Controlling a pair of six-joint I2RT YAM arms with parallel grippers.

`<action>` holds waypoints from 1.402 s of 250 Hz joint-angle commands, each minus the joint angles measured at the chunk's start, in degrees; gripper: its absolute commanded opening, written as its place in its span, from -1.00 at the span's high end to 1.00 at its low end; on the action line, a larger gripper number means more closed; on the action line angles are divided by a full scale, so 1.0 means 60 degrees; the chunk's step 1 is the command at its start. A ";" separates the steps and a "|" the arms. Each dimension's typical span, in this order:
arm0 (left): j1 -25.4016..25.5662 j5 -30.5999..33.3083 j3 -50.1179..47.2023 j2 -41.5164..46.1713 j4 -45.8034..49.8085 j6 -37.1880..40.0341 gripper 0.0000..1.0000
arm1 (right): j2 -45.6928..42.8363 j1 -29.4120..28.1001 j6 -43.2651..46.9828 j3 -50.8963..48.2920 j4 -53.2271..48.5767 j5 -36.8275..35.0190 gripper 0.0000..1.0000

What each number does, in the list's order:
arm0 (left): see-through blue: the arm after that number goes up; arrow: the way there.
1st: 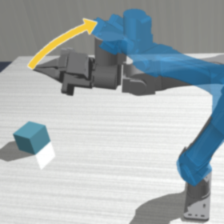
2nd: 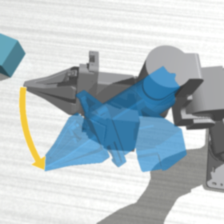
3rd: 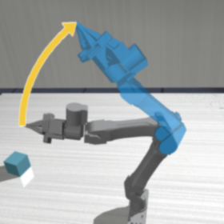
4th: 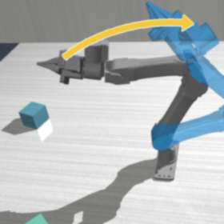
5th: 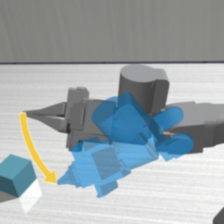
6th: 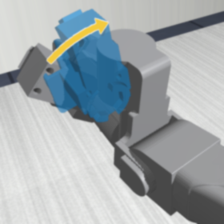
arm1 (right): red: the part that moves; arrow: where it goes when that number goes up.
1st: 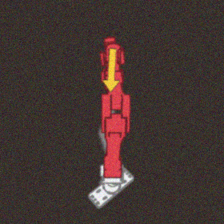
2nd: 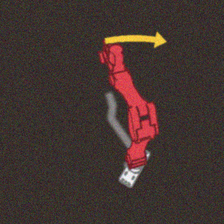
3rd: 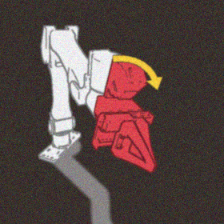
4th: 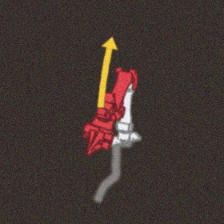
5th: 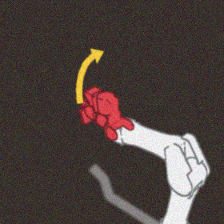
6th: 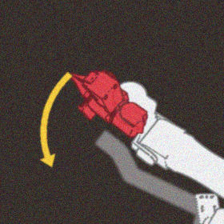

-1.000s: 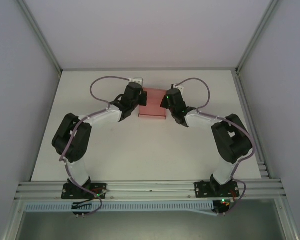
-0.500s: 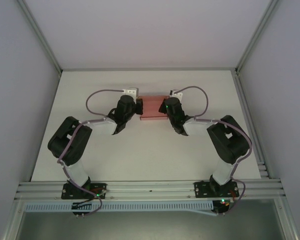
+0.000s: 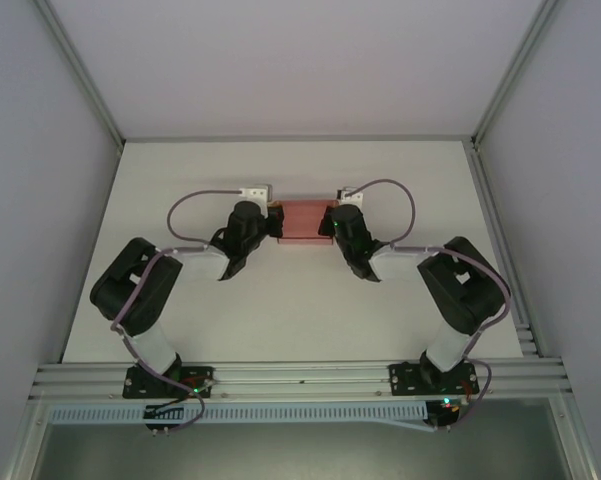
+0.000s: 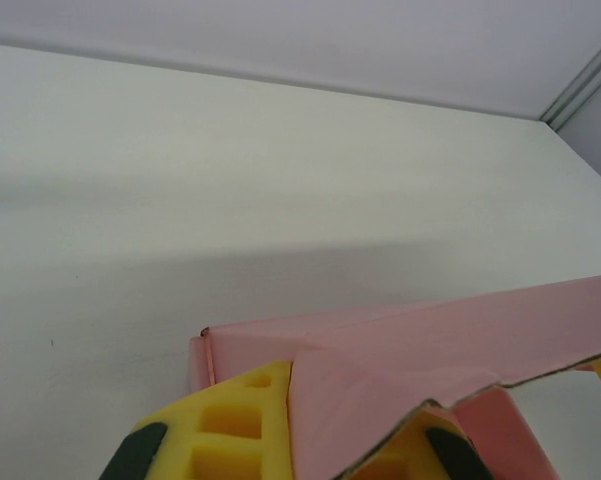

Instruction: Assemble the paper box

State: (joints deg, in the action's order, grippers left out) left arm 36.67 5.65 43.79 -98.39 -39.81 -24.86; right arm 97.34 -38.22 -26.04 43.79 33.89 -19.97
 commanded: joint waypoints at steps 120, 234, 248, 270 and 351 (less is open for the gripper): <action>0.0575 -0.0641 -0.1471 0.0989 0.1381 0.0204 0.51 | -0.0373 -0.0984 0.0517 -0.1620 -0.0569 -0.0306 0.96; 0.0711 0.0450 -0.1737 0.3455 0.4271 -0.0213 -0.99 | -0.0300 -0.1278 0.0910 -0.2195 -0.0590 -0.0838 1.00; 0.0741 0.0496 -0.1676 0.3795 0.4828 -0.0296 -1.00 | -0.0261 -0.1346 0.0911 -0.2259 -0.0626 -0.0882 1.00; 0.0785 0.0352 -0.1623 0.4389 0.5494 -0.0317 -0.99 | -0.0140 -0.1459 0.0827 -0.2262 -0.0787 -0.1046 1.00; 0.0350 0.0369 -0.0011 0.4714 0.7758 -0.2202 -0.99 | 0.0168 -0.1709 0.1044 -0.2566 -0.0727 -0.1488 0.99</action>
State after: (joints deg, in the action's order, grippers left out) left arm 40.58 7.73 38.20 -67.83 -0.40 -31.57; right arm 95.77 -47.77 -20.95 31.00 39.22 -28.14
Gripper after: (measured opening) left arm 0.996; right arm 0.051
